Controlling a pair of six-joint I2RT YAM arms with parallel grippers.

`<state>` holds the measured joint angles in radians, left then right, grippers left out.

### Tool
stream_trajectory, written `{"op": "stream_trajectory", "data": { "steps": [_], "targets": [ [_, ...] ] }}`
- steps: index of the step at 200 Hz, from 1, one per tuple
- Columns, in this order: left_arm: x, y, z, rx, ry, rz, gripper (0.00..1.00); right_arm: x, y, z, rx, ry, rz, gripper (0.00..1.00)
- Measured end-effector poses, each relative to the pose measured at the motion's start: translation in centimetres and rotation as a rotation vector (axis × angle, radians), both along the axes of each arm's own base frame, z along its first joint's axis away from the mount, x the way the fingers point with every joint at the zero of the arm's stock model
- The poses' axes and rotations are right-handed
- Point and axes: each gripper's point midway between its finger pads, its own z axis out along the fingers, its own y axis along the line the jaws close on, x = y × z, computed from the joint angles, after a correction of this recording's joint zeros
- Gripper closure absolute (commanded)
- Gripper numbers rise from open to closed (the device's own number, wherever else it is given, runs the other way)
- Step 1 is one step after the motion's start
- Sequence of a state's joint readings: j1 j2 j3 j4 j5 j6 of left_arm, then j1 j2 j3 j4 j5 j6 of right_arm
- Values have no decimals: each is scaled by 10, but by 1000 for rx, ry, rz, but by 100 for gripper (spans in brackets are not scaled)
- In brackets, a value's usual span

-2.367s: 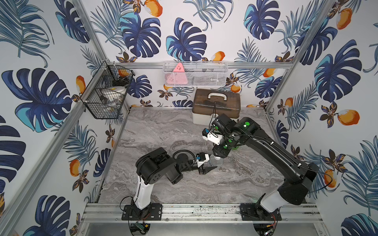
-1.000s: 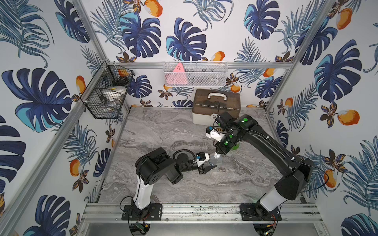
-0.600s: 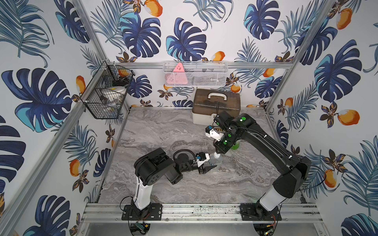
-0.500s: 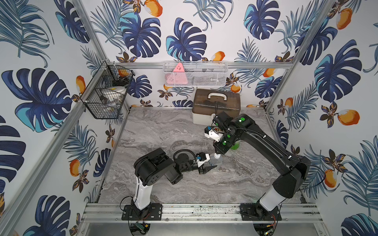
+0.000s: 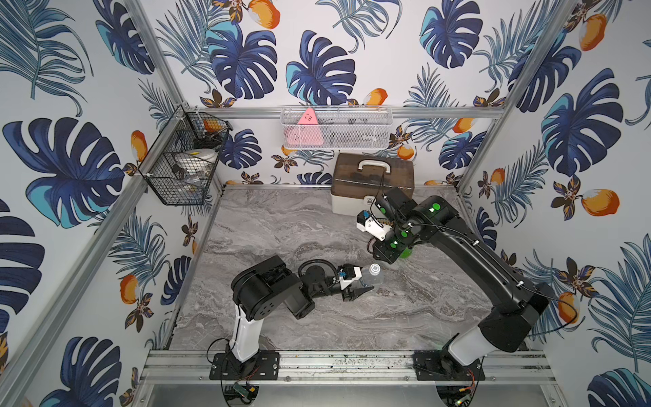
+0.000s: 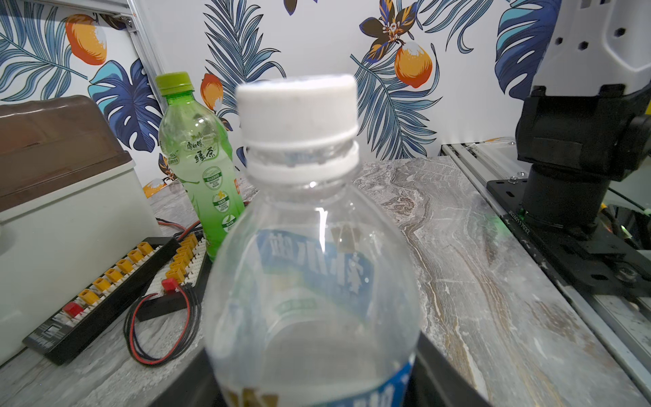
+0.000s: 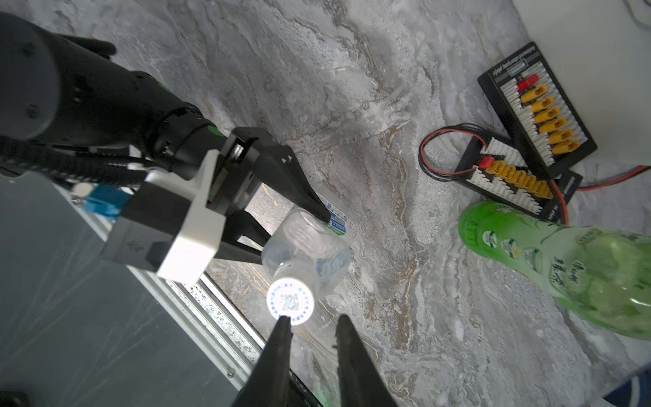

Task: Screw on the bottle caps
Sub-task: Screw the bottle cap onto the plastic bottle.

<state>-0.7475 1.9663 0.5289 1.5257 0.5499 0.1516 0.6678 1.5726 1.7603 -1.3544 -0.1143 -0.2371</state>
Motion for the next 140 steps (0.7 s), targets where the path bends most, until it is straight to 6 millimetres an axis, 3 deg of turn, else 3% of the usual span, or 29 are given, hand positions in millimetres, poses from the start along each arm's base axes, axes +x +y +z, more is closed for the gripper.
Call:
{"op": "stream_trajectory", "data": {
  "steps": [28,63,140],
  "targets": [
    [1,0,0,-1,-1,3,36,3,-4,-18,14,58,-29,74],
    [1,0,0,-1,-1,3,36,2,7,-19,99,93,-35,74],
    [1,0,0,0,0,4,37,-2,6,-32,96,132,-48,76]
  ]
}}
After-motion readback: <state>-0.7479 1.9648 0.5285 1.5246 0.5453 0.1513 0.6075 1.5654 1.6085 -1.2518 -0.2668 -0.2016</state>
